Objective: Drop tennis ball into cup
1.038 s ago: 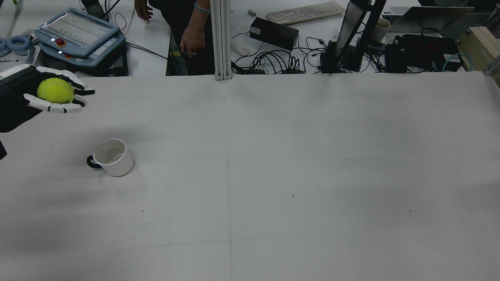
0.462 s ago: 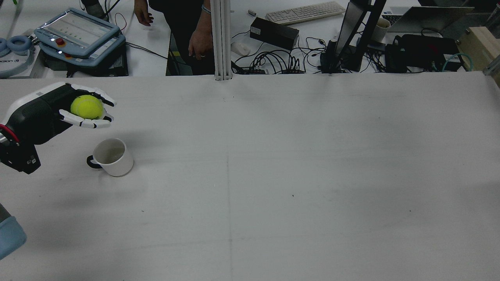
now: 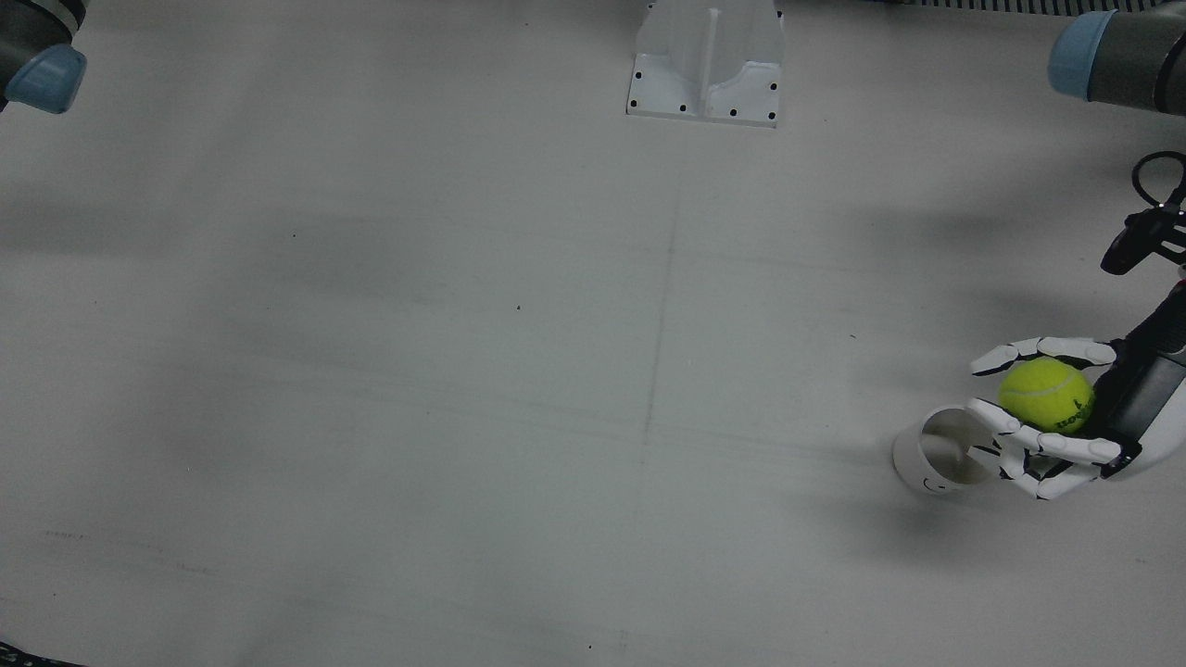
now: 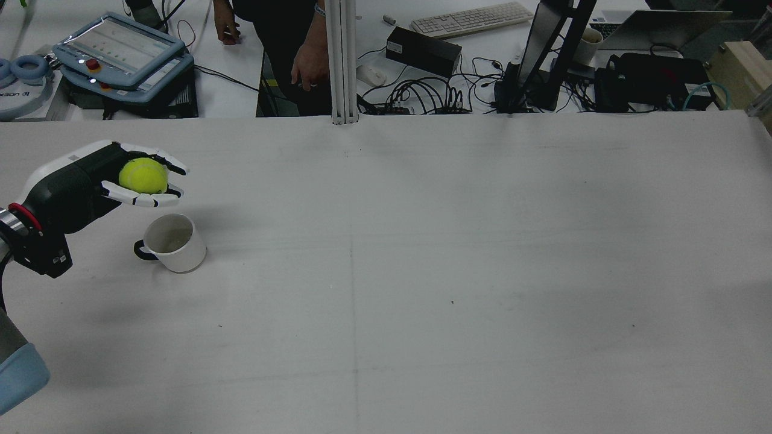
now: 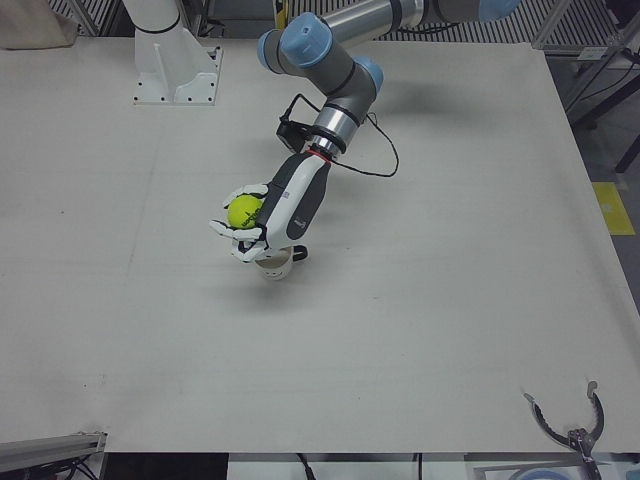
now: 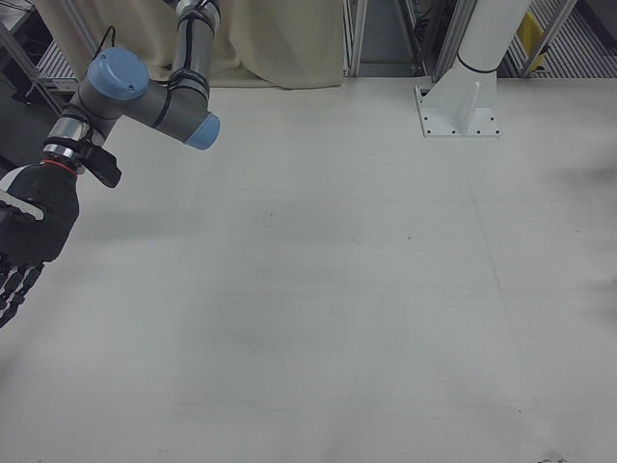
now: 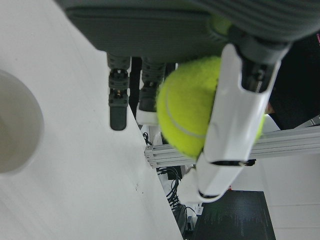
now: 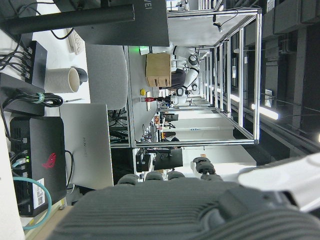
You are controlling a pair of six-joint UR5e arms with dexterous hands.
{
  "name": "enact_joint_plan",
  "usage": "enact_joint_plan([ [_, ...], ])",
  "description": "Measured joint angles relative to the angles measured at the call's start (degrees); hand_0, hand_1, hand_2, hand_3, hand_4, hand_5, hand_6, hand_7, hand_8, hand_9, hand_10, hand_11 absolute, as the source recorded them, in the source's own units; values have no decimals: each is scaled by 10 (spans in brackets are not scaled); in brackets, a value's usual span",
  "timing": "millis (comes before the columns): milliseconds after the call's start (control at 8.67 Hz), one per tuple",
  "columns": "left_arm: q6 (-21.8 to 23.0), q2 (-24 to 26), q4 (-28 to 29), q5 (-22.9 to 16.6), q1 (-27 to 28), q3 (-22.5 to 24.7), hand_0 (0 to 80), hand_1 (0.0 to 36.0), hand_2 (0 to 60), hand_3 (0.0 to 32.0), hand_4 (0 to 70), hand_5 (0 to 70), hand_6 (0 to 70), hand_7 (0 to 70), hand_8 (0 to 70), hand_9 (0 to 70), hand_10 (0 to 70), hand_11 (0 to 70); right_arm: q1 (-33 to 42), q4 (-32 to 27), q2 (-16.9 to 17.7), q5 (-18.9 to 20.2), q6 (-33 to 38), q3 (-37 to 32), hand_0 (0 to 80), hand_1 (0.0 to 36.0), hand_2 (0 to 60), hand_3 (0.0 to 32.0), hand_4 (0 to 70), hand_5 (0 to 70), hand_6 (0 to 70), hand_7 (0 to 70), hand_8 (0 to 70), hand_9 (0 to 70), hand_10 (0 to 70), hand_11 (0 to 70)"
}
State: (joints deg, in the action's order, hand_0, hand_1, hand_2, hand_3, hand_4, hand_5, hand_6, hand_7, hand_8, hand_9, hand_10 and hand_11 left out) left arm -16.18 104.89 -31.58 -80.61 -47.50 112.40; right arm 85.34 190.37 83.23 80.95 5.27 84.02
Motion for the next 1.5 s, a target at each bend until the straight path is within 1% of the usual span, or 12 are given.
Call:
enact_joint_plan([
  [115, 0, -1, 1, 0, 1, 0, 800, 360, 600, 0, 195, 135, 61, 64, 55, 85, 42, 105, 0, 0, 0, 0, 0, 0, 0, 0, 0, 0, 0, 0, 0, 0, 0, 0, 0, 0],
  [231, 0, -4, 3, 0, 1, -1, 800, 360, 600, 0, 144, 132, 43, 0, 17, 33, 26, 84, 0, 0, 0, 0, 0, 0, 0, 0, 0, 0, 0, 0, 0, 0, 0, 0, 0, 0],
  [346, 1, -10, 9, 0, 0, 0, 800, 360, 600, 0, 137, 130, 38, 0, 7, 19, 20, 75, 0, 0, 0, 0, 0, 0, 0, 0, 0, 0, 0, 0, 0, 0, 0, 0, 0, 0],
  [692, 3, -27, 27, -1, -2, 8, 800, 360, 600, 0, 144, 131, 39, 0, 1, 11, 25, 82, 0, 0, 0, 0, 0, 0, 0, 0, 0, 0, 0, 0, 0, 0, 0, 0, 0, 0],
  [808, 4, -29, 29, -2, -3, 11, 773, 360, 600, 0, 113, 118, 35, 0, 0, 0, 27, 82, 0, 0, 0, 0, 0, 0, 0, 0, 0, 0, 0, 0, 0, 0, 0, 0, 0, 0],
  [923, 6, -30, 28, -3, -3, 19, 637, 360, 554, 0, 65, 99, 21, 0, 0, 0, 16, 61, 0, 0, 0, 0, 0, 0, 0, 0, 0, 0, 0, 0, 0, 0, 0, 0, 0, 0],
  [1038, 7, -29, 17, -5, -9, 39, 548, 326, 406, 0, 10, 72, 3, 0, 0, 0, 0, 24, 0, 0, 0, 0, 0, 0, 0, 0, 0, 0, 0, 0, 0, 0, 0, 0, 0, 0],
  [1154, 6, -26, 3, -8, -38, 62, 477, 251, 396, 0, 0, 46, 0, 0, 0, 0, 0, 0, 0, 0, 0, 0, 0, 0, 0, 0, 0, 0, 0, 0, 0, 0, 0, 0, 0, 0],
  [1269, -1, -20, -7, -16, -84, 81, 465, 239, 406, 0, 0, 40, 0, 0, 0, 0, 0, 0, 0, 0, 0, 0, 0, 0, 0, 0, 0, 0, 0, 0, 0, 0, 0, 0, 0, 0],
  [1385, -10, -15, -11, -24, -134, 94, 472, 255, 433, 0, 0, 44, 0, 0, 0, 0, 0, 0, 0, 0, 0, 0, 0, 0, 0, 0, 0, 0, 0, 0, 0, 0, 0, 0, 0, 0],
  [1500, -17, -13, -12, -31, -180, 101, 486, 281, 445, 0, 0, 51, 0, 0, 0, 0, 0, 0, 0, 0, 0, 0, 0, 0, 0, 0, 0, 0, 0, 0, 0, 0, 0, 0, 0, 0],
])
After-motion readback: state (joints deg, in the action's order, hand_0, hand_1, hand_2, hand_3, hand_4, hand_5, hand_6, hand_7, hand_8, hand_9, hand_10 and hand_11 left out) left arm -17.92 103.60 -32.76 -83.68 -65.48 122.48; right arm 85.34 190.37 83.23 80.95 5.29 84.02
